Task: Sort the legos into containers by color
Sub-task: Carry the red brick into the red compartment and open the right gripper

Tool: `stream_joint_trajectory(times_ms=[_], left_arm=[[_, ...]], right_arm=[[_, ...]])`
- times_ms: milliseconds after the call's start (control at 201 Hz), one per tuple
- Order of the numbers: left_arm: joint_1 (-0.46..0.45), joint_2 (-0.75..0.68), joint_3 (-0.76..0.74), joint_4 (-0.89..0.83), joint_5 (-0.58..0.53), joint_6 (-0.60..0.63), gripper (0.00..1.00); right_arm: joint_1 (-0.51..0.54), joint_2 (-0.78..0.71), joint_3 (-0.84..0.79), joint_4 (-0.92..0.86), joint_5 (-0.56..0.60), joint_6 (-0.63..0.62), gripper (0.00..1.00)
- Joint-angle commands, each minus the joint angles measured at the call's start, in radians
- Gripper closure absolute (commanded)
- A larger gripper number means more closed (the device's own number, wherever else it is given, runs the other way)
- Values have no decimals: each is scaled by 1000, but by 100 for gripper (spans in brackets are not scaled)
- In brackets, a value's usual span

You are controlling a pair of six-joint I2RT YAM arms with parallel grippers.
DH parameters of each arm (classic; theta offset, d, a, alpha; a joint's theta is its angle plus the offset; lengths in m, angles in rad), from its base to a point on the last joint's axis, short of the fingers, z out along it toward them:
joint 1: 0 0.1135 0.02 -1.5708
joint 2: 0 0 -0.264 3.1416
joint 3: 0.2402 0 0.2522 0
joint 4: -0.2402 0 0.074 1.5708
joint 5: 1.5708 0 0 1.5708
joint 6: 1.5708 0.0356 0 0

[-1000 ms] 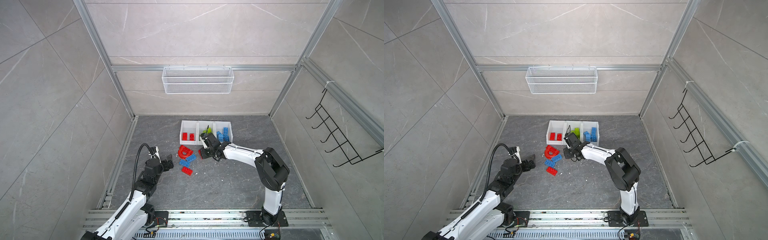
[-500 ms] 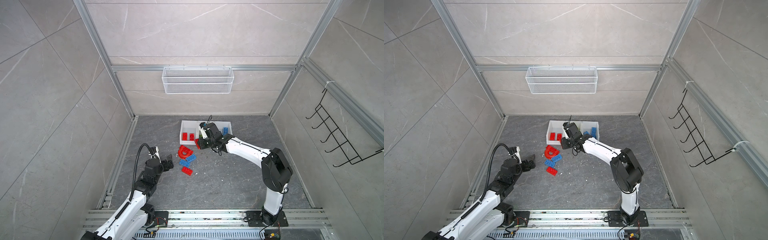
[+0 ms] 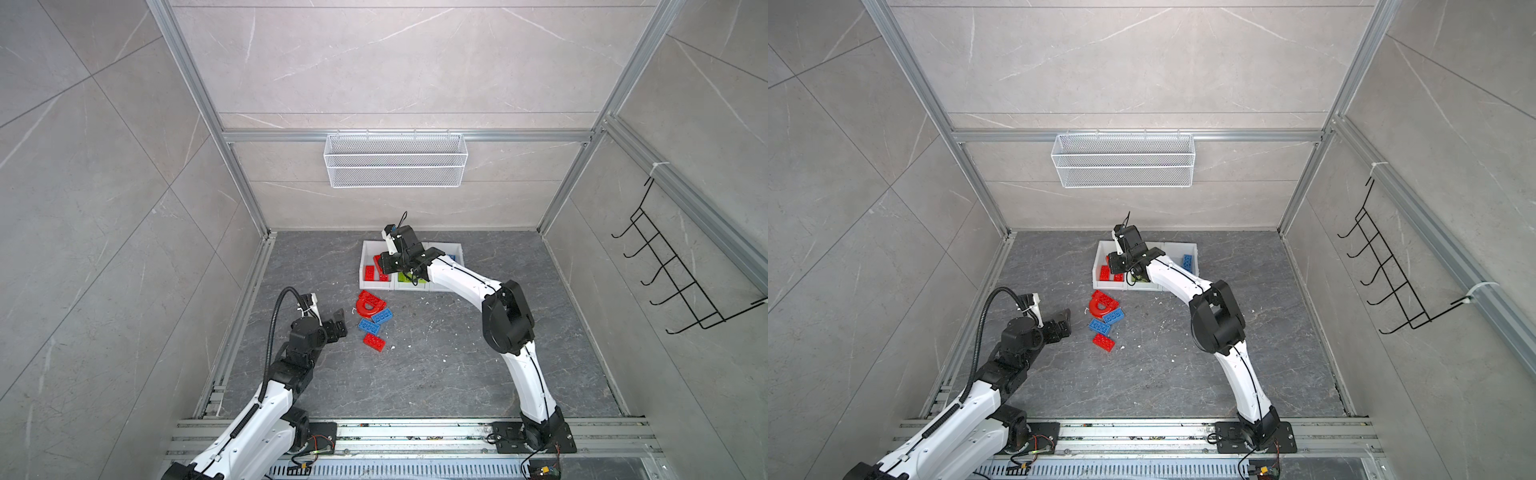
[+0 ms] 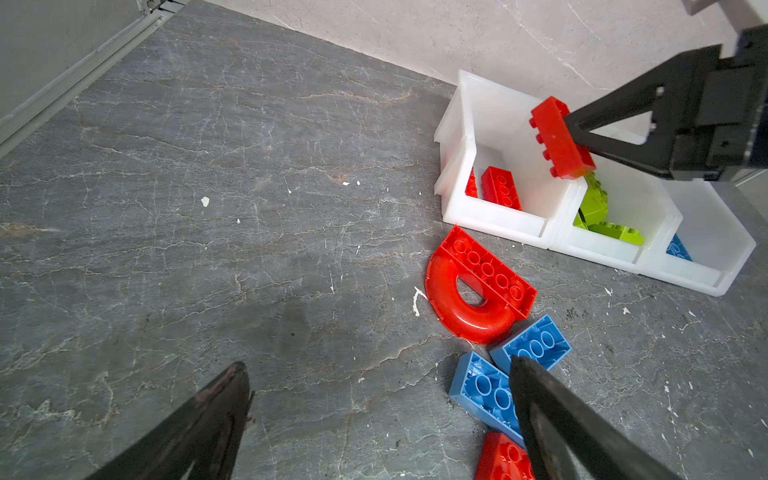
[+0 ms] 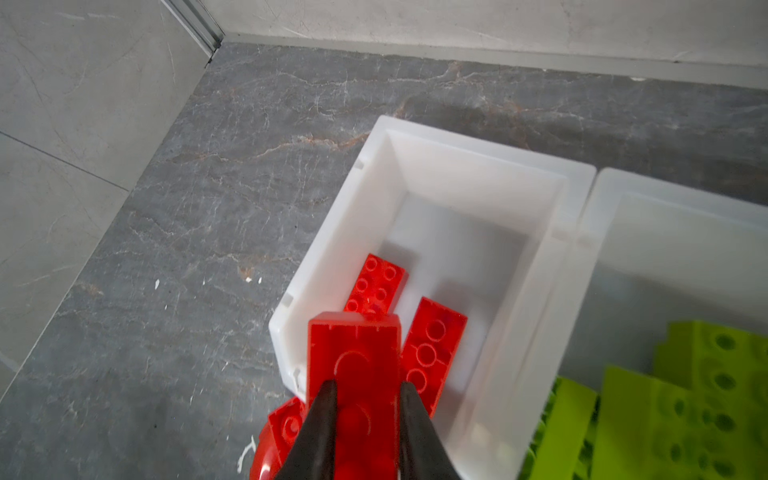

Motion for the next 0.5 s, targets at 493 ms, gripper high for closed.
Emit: stream_joint_trajectory(times_ms=[493], left_arm=[[3, -19, -2, 22, -20, 5, 0]], right_arm=[[2, -7, 109, -163, 1, -16, 47]])
